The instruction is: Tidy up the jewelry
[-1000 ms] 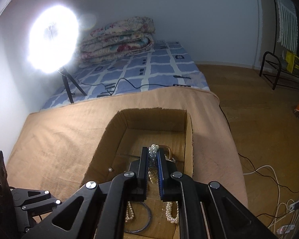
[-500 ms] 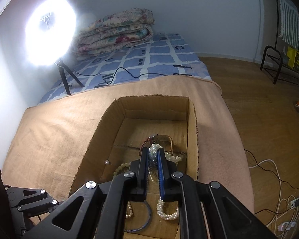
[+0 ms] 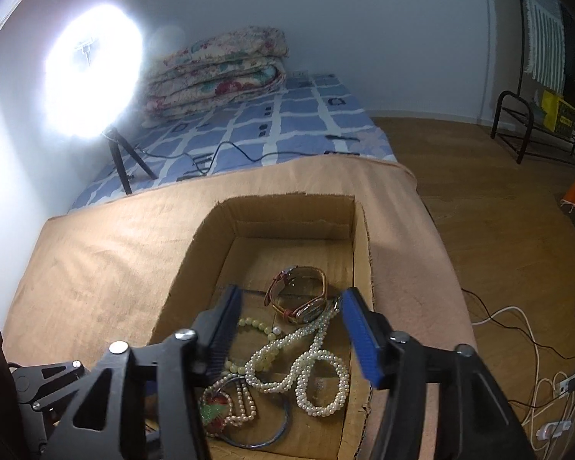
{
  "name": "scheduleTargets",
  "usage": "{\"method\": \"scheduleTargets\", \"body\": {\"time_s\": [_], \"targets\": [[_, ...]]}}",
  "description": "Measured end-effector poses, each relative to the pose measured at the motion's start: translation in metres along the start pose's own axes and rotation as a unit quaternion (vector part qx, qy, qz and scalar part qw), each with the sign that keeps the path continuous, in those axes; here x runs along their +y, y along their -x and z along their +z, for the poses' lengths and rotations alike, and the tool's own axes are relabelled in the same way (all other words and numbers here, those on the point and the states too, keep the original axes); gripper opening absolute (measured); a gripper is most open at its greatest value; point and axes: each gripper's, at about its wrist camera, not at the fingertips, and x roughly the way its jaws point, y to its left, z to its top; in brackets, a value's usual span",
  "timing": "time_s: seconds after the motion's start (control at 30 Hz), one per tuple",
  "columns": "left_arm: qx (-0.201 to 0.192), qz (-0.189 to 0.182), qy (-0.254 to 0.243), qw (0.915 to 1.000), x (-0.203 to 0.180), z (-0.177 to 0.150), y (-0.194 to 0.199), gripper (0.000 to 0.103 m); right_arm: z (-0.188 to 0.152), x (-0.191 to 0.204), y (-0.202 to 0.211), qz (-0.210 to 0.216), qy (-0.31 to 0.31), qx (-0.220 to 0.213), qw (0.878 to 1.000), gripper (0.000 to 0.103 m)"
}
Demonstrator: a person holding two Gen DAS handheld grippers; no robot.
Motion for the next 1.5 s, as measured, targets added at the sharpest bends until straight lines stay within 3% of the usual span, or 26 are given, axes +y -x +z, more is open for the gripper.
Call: {"method": "scheduleTargets", "body": {"time_s": [0.13, 0.23, 0.43, 0.53, 0.67, 0.83, 1.0, 1.1, 1.3, 1.5], "targets": [[-0.006, 0.001, 0.002, 1.0000, -0.001, -0.002, 0.013, 0.045, 0.002, 0.003, 0.011, -0.003, -0.001, -0.009, 1.000, 0.067], [-0.014, 0.007, 0.001, 0.9999, -0.003, -0.004, 0.025, 0.056, 0.002, 0.008, 0.023, -0.005, 0.000, -0.017, 1.000, 0.071], [-0.047, 0.014, 0.000, 0.9988, -0.008, -0.008, 0.069, 0.060, 0.000, 0.025, 0.059, -0.018, 0.013, -0.042, 0.999, 0.081], [-0.067, 0.017, 0.005, 0.9976, -0.009, -0.011, 0.092, 0.070, -0.004, 0.032, 0.081, -0.023, 0.017, -0.059, 0.998, 0.086], [-0.091, 0.023, 0.013, 0.9955, -0.010, -0.016, 0.126, 0.077, -0.013, 0.039, 0.111, -0.030, 0.014, -0.079, 0.996, 0.092], [-0.117, 0.044, 0.005, 0.9921, -0.015, -0.027, 0.161, 0.078, -0.029, 0.052, 0.147, -0.048, 0.019, -0.109, 0.993, 0.103], [-0.136, 0.059, 0.006, 0.9889, -0.020, -0.040, 0.190, 0.079, -0.046, 0.064, 0.179, -0.061, 0.026, -0.132, 0.989, 0.103], [-0.147, 0.071, 0.002, 0.9865, -0.026, -0.048, 0.203, 0.087, -0.055, 0.066, 0.194, -0.069, 0.020, -0.137, 0.988, 0.103], [-0.156, 0.089, -0.001, 0.9837, -0.037, -0.065, 0.225, 0.090, -0.071, 0.069, 0.217, -0.095, 0.013, -0.143, 0.985, 0.103], [-0.164, 0.108, -0.012, 0.9804, -0.050, -0.078, 0.242, 0.101, -0.088, 0.074, 0.235, -0.112, 0.010, -0.148, 0.983, 0.103]]}}
